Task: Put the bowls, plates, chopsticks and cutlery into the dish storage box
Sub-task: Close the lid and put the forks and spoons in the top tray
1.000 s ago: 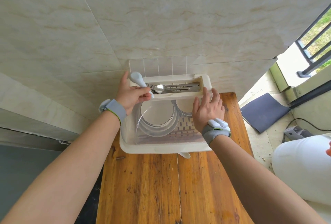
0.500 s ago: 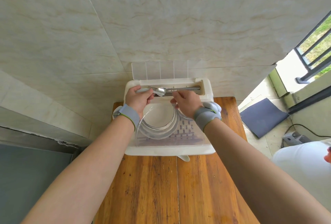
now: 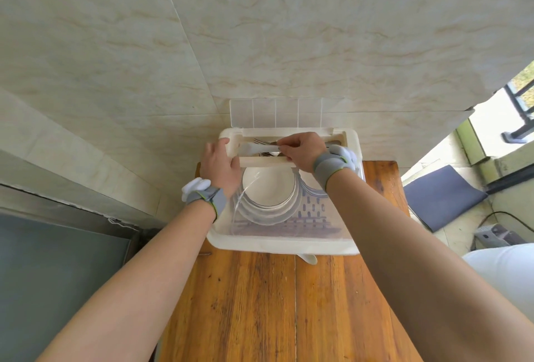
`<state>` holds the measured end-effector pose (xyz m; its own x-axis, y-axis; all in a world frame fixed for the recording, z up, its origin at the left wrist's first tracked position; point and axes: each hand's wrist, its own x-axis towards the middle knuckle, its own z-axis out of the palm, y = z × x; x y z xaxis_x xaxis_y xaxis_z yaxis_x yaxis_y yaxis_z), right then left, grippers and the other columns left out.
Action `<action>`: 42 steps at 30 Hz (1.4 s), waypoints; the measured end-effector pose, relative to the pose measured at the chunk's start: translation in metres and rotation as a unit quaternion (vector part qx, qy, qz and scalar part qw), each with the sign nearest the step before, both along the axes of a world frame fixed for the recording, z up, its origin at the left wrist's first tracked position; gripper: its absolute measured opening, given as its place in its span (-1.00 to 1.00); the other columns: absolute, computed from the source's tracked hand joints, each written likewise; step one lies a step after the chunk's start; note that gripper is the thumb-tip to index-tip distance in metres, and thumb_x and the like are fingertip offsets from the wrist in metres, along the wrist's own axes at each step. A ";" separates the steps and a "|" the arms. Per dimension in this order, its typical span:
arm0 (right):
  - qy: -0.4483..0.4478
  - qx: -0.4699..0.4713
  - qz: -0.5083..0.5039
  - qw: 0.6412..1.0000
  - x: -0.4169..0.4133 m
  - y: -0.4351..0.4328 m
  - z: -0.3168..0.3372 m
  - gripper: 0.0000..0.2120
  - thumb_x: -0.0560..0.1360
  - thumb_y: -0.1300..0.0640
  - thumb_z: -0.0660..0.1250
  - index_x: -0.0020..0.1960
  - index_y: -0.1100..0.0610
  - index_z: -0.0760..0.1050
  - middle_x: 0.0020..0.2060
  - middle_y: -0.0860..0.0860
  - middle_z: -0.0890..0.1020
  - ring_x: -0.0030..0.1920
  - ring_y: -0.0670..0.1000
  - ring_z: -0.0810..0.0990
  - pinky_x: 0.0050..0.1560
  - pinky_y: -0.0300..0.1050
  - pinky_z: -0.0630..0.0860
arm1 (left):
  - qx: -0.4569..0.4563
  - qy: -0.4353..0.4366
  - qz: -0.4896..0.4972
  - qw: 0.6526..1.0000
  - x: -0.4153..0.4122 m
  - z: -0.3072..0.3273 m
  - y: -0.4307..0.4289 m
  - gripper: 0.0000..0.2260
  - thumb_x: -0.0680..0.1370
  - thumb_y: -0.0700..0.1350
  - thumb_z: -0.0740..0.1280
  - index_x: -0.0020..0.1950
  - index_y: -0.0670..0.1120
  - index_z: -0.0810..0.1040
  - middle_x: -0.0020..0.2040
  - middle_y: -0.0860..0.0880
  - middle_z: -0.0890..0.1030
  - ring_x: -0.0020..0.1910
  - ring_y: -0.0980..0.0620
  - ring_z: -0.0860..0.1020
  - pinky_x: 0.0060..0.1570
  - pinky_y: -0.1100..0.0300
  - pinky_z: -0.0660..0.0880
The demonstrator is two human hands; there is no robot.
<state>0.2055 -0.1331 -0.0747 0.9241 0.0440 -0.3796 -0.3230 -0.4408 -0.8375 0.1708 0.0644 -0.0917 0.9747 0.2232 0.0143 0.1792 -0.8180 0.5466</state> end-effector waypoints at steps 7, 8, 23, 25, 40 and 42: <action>-0.008 -0.166 0.048 0.985 0.008 0.010 -0.010 -0.83 0.40 -0.10 0.29 -0.31 -0.32 0.58 -0.27 -0.21 0.64 -0.23 -0.03 0.65 -0.04 -0.10 0.64 | 0.116 -0.025 -0.082 0.990 -0.008 -0.013 0.008 -0.71 0.58 -0.18 0.24 0.28 0.00 0.55 0.22 -0.21 0.41 0.08 -0.24 0.38 0.10 -0.11 0.41; -0.013 -0.178 0.056 0.982 0.007 0.011 -0.007 -0.82 0.44 -0.08 0.27 -0.26 -0.31 0.58 -0.25 -0.21 0.62 -0.22 -0.03 0.63 -0.04 -0.12 0.63 | 0.131 -0.020 -0.081 0.988 -0.009 -0.012 0.005 -0.71 0.58 -0.18 0.23 0.25 0.03 0.57 0.25 -0.20 0.40 0.08 -0.23 0.37 0.10 -0.08 0.40; -0.229 -0.113 -0.031 0.966 -0.118 -0.009 -0.026 -0.89 0.51 0.15 0.33 0.01 0.06 0.61 -0.15 -0.10 0.55 -0.31 -0.15 0.49 -0.20 -0.32 0.44 | 0.155 -0.135 -0.043 0.978 -0.074 -0.028 -0.004 -0.79 0.57 -0.14 0.18 0.09 -0.12 0.58 0.05 -0.18 0.54 -0.02 -0.24 0.48 -0.11 -0.05 0.40; -0.235 -0.136 0.015 0.962 -0.153 -0.009 -0.042 -0.92 0.45 0.16 0.36 -0.07 0.06 0.59 -0.20 -0.12 0.53 -0.32 -0.11 0.47 -0.24 -0.32 0.39 | 0.169 -0.160 -0.095 0.968 -0.108 -0.041 -0.004 -0.89 0.58 -0.17 0.24 0.01 -0.13 0.55 -0.05 -0.15 0.51 -0.10 -0.18 0.43 -0.16 -0.03 0.36; -0.039 -0.338 0.166 0.926 -0.236 -0.024 -0.204 -0.37 0.51 0.28 0.21 0.55 0.08 0.15 0.48 0.17 0.27 0.40 0.28 0.28 0.35 0.17 0.33 | 0.148 0.256 -0.257 0.920 -0.235 -0.178 -0.013 -0.46 0.55 -0.23 0.19 0.51 0.05 0.26 0.59 -0.03 0.05 0.53 -0.15 0.09 0.42 -0.16 0.22; -0.053 -0.341 0.162 0.924 -0.233 -0.024 -0.219 -0.41 0.50 0.29 0.22 0.51 0.09 0.24 0.41 0.13 0.37 0.34 0.26 0.35 0.29 0.14 0.37 | 0.172 0.299 -0.276 0.897 -0.237 -0.190 -0.018 -0.46 0.56 -0.14 0.18 0.54 0.10 0.18 0.60 0.00 -0.04 0.57 -0.12 -0.05 0.46 -0.21 0.11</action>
